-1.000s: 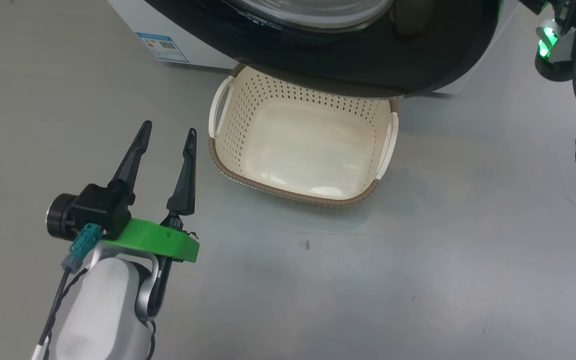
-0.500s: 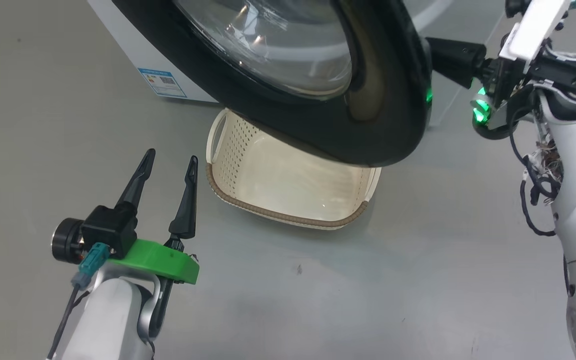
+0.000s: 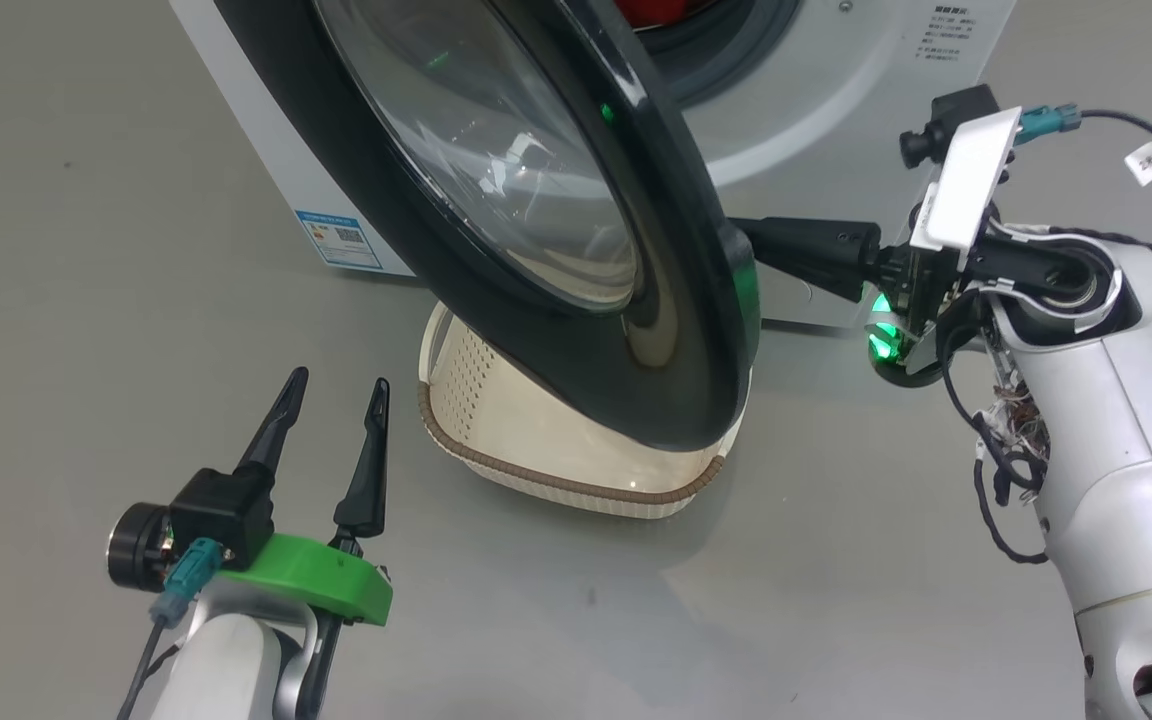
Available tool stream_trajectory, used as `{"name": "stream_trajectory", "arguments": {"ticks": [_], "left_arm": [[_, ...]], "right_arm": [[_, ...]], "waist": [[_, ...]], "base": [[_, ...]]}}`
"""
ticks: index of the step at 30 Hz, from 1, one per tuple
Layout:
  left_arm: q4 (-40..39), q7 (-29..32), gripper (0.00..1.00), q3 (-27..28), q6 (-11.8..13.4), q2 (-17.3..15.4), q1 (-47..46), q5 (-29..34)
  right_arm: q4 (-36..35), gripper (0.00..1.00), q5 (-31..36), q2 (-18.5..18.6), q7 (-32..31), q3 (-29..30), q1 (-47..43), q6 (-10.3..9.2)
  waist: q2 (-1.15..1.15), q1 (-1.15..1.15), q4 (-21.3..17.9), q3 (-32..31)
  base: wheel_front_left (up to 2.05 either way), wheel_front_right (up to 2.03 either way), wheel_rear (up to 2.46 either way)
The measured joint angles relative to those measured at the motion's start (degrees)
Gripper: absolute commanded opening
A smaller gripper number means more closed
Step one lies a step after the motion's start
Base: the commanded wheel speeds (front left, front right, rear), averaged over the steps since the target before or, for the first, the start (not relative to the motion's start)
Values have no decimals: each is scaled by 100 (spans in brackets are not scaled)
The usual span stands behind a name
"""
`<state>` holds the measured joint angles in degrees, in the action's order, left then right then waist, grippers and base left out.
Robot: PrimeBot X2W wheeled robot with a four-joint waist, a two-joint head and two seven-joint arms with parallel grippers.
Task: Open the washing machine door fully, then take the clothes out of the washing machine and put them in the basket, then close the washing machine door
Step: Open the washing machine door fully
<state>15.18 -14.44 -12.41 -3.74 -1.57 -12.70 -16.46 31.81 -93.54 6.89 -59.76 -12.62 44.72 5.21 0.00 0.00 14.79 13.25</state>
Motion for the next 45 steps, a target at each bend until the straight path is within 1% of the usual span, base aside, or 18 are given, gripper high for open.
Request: {"name": "stream_trajectory", "arguments": {"ticks": [8,18,26,37,45], "left_arm": [[76,0,100,-69,-1,-4,188,1],[87,0,100,-188,-1,-20,407,1],[86,0,100,-253,-1,-27,454,0],[79,0,100,-302,-1,-34,459,0],[69,0,100,-360,0,-35,480,-20]], "right_arm": [[-98,0,-154,-160,-48,-98,-454,26],[-224,0,-272,-265,-70,-360,-817,26],[-361,0,-375,-292,-56,-497,-945,27],[-481,0,-523,-303,19,-767,-1124,26],[-673,0,-829,-303,211,-1154,-1222,21]], "waist": [[0,0,73,-345],[0,0,282,-622],[0,0,451,-713],[0,0,798,-786],[0,0,1057,-818]], "base": [[0,0,0],[0,0,0],[0,0,0],[0,0,0],[0,0,0]]}}
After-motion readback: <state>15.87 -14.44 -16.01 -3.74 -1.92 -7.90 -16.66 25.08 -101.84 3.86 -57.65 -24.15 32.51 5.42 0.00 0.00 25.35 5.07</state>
